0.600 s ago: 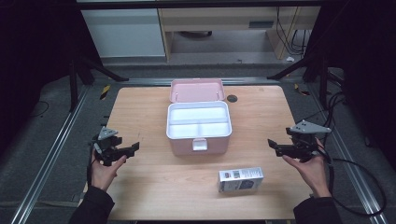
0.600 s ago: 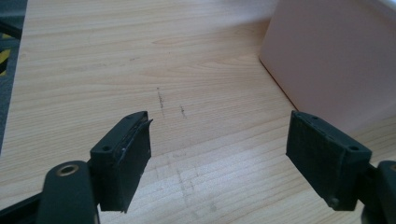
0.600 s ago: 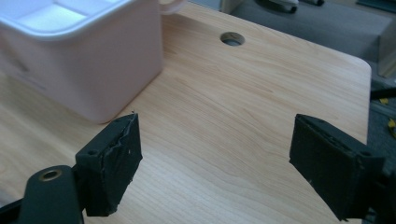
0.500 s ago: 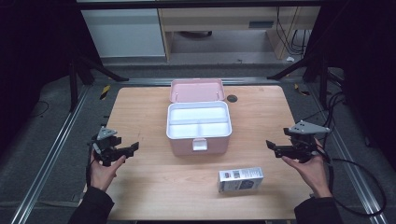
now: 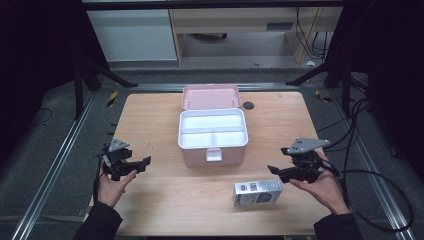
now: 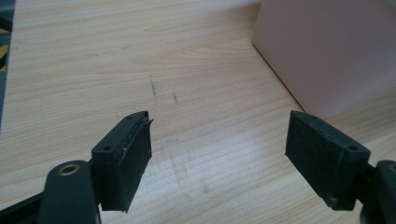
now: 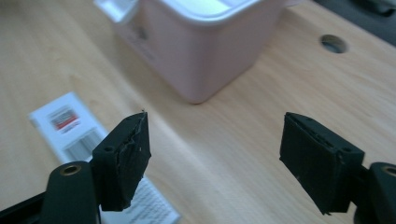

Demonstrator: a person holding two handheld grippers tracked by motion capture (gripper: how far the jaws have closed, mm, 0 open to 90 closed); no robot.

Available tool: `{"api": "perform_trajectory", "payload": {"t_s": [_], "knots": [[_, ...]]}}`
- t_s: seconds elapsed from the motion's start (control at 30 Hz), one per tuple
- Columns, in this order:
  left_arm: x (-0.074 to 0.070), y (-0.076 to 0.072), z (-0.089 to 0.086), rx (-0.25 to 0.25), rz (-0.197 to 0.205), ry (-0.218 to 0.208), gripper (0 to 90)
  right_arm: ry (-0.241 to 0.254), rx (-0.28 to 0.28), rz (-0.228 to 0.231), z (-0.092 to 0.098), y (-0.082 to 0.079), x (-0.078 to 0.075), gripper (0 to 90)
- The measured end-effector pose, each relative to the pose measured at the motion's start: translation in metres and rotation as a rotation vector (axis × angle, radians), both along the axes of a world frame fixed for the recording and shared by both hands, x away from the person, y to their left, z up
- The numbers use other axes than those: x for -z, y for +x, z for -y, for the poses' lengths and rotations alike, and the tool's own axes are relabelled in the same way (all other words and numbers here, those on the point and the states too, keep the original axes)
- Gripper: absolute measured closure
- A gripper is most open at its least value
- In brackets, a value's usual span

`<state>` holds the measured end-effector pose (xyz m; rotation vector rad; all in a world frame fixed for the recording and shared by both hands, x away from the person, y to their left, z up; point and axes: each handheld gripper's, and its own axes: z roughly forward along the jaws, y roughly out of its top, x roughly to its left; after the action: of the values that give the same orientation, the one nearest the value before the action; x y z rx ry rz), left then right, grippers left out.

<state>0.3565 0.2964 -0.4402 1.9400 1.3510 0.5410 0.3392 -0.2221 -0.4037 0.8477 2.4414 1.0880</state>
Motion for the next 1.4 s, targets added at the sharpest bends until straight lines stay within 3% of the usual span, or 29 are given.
{"api": "perform_trajectory", "payload": {"t_s": [0.37, 0.43, 0.6, 0.67, 0.9, 0.93, 1.07, 1.23, 1.4], "knots": [[-0.001, -0.001, 0.002, 0.012, 0.003, -0.005, 22.9, -0.026, -0.147, -0.081, -0.030, -0.016, 0.009, 24.2], [0.000, -0.001, 0.003, 0.016, -0.001, -0.003, 23.2, -0.068, -0.177, -0.106, -0.038, -0.016, 0.017, 23.7], [0.001, 0.000, 0.004, 0.019, -0.006, 0.000, 23.4, -0.089, -0.215, -0.134, -0.043, -0.017, 0.025, 27.0], [0.002, 0.000, 0.005, 0.023, -0.012, 0.007, 23.4, -0.119, -0.232, -0.149, -0.045, -0.016, 0.031, 29.7], [0.004, 0.001, 0.006, 0.027, -0.017, 0.013, 23.7, -0.161, -0.257, -0.162, -0.049, -0.016, 0.038, 36.7], [0.004, 0.001, 0.006, 0.027, -0.019, 0.014, 24.0, -0.167, -0.262, -0.148, -0.048, -0.017, 0.038, 42.8], [0.005, 0.001, 0.007, 0.029, -0.024, 0.018, 24.0, -0.162, -0.254, -0.144, -0.045, -0.019, 0.037, 52.5], [0.006, 0.002, 0.008, 0.032, -0.028, 0.023, 24.1, -0.187, -0.242, -0.149, -0.050, -0.018, 0.039, 45.8], [0.007, 0.002, 0.008, 0.035, -0.032, 0.025, 24.2, -0.212, -0.208, -0.174, -0.059, -0.018, 0.041, 47.6]]}}
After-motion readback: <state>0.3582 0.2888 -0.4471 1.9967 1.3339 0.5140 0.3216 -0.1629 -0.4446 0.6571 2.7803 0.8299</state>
